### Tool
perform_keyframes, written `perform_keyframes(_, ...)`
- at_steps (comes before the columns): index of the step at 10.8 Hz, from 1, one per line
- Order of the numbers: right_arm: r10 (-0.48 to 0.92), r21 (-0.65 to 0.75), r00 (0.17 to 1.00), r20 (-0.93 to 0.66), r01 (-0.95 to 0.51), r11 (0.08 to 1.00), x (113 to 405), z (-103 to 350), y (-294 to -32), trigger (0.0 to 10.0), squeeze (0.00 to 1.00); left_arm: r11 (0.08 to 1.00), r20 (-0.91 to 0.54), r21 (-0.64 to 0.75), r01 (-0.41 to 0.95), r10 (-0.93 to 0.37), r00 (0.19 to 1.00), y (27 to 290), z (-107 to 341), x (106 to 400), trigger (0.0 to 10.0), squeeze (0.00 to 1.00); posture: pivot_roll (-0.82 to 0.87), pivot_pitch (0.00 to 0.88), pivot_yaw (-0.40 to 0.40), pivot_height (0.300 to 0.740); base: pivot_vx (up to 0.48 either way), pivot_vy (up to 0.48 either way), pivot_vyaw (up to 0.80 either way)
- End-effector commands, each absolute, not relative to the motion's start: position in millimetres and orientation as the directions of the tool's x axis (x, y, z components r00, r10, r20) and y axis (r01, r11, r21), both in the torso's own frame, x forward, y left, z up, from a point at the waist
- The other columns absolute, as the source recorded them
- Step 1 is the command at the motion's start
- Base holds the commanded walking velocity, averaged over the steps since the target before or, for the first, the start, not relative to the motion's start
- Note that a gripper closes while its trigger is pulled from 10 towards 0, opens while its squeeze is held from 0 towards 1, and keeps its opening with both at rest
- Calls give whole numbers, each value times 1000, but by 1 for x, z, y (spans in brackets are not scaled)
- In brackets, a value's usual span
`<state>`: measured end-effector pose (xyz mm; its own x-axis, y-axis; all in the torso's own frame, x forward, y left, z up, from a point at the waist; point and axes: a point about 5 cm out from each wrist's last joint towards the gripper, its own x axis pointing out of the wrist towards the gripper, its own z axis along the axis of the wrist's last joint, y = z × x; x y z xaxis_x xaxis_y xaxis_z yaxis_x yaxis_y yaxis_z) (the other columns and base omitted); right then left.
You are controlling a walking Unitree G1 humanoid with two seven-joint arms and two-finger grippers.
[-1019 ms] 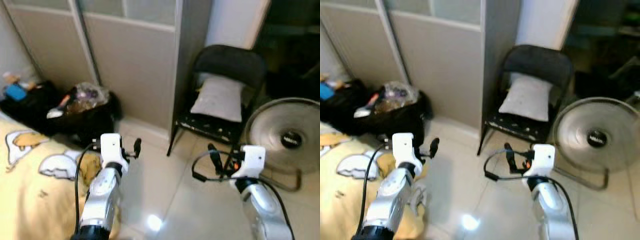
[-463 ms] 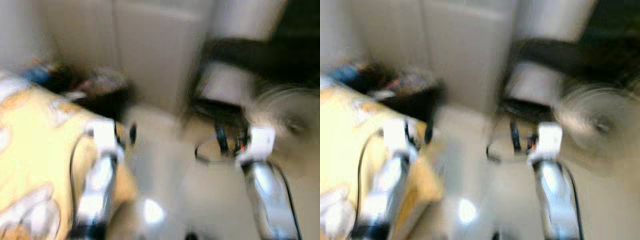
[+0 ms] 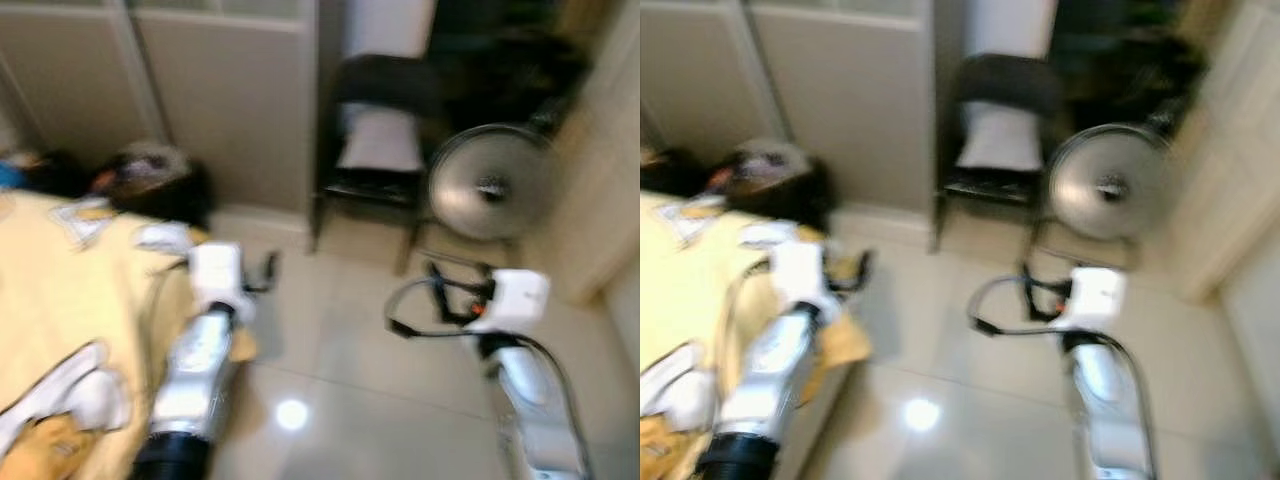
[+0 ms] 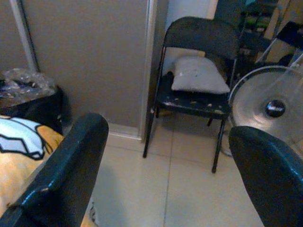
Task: Clean up the room
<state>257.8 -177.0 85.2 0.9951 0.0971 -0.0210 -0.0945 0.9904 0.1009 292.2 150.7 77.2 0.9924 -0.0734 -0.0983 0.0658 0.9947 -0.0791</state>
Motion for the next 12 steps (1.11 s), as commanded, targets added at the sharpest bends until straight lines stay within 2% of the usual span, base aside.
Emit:
perform_keyframes(1,81,101,996,-22,-78,992,259,87,-184,10000,0,993,-108,-86,77,-86,990,141,77,294,10000,0,-87,0,23,740,0,-480,0)
perform_keyframes(3,87,112,995,-45,-81,990,257,81,-184,10000,0,996,-133,-82,40,-50,990,144,71,293,10000,0,-85,0,23,740,0,-480,0)
perform_keyframes(6,-1,106,995,-97,12,994,255,71,-192,10000,0,998,-145,-55,39,-47,988,150,68,298,10000,0,-96,0,33,740,0,0,144)
perform_keyframes(10,-18,79,993,-113,27,997,255,68,-193,10000,0,995,-75,34,91,-88,993,150,77,306,10000,0,-103,0,33,740,0,0,0)
perform_keyframes(12,-14,79,993,-113,23,997,254,68,-194,10000,0,990,-57,25,138,-136,989,144,83,312,10000,0,-94,0,28,740,0,444,0)
